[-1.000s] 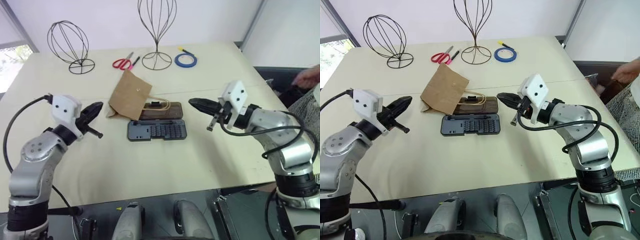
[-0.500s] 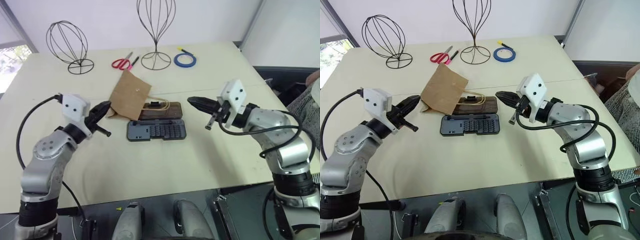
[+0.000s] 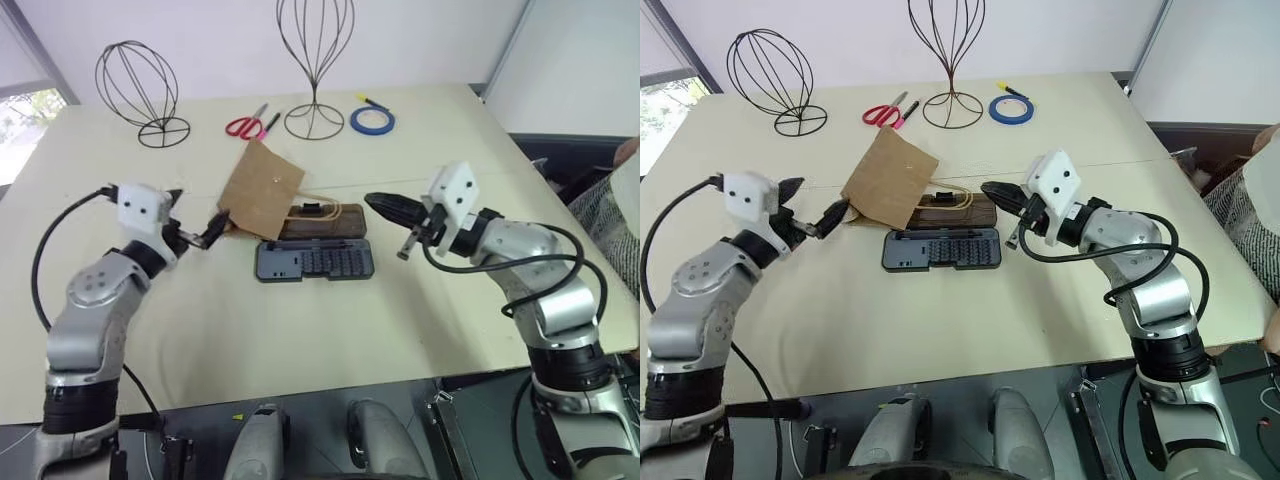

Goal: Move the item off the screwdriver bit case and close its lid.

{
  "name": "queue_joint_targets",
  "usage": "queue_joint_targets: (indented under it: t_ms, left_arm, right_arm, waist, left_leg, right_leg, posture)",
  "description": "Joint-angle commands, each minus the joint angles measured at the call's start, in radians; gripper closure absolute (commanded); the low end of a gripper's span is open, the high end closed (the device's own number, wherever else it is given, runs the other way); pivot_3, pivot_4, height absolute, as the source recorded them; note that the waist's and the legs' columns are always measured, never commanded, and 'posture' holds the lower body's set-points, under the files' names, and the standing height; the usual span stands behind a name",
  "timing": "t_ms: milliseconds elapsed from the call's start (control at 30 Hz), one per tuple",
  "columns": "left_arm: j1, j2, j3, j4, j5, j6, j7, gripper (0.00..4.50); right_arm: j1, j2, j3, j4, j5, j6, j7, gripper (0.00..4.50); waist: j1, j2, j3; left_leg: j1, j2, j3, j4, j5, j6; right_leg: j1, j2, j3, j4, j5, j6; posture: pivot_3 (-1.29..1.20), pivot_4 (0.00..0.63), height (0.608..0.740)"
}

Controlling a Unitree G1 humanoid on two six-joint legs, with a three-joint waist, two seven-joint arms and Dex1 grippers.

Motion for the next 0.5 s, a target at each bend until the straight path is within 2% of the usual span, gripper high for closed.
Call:
queue_joint_targets:
  t_ms: [33,167,467,500]
  left_arm:
    - [-0.043,-0.039,0.042,0.013,-0.045,0.038,0.054,0.03]
    - [-0.091,-0.116,-0.01,0.105,-0.013,0.035,0.104,0.03]
    - [-0.178,-0.203,-0.118,0.367,0.141,-0.118,0.157,0.03]
    - [-0.187,-0.212,-0.118,0.392,0.153,-0.135,0.168,0.26]
  right_arm:
    - [-0.002,0.017,-0.001,-0.034,-0.005,-0.024,-0.017,4.5]
    - [-0.003,0.032,0.005,-0.036,-0.009,-0.025,-0.026,4.5]
    - [0.01,0.034,0.008,-0.063,-0.019,-0.014,-0.043,4.5]
    - [0.014,0.032,0.006,-0.069,-0.02,-0.011,-0.045,4.5]
  waist:
    - [-0.001,0.0,0.0]
    - [0.0,0.0,0.0]
    - [0.001,0.0,0.0]
    - [0.0,0.0,0.0]
  left_leg:
    - [0.0,0.0,0.0,0.0,0.0,0.0]
    - [0.0,0.0,0.0,0.0,0.0,0.0]
    - [0.0,-0.001,0.0,0.0,0.0,0.0]
    - [0.0,-0.001,0.0,0.0,0.0,0.0]
  right_leg:
    - [0.0,0.0,0.0,0.0,0.0,0.0]
    - [0.0,0.0,0.0,0.0,0.0,0.0]
    - [0.0,0.0,0.0,0.0,0.0,0.0]
    - [0.0,0.0,0.0,0.0,0.0,0.0]
  posture:
    - [0.0,0.15,0.74]
    - [0.0,0.15,0.74]
    - [0.0,0.15,0.74]
    - [0.0,0.15,0.74]
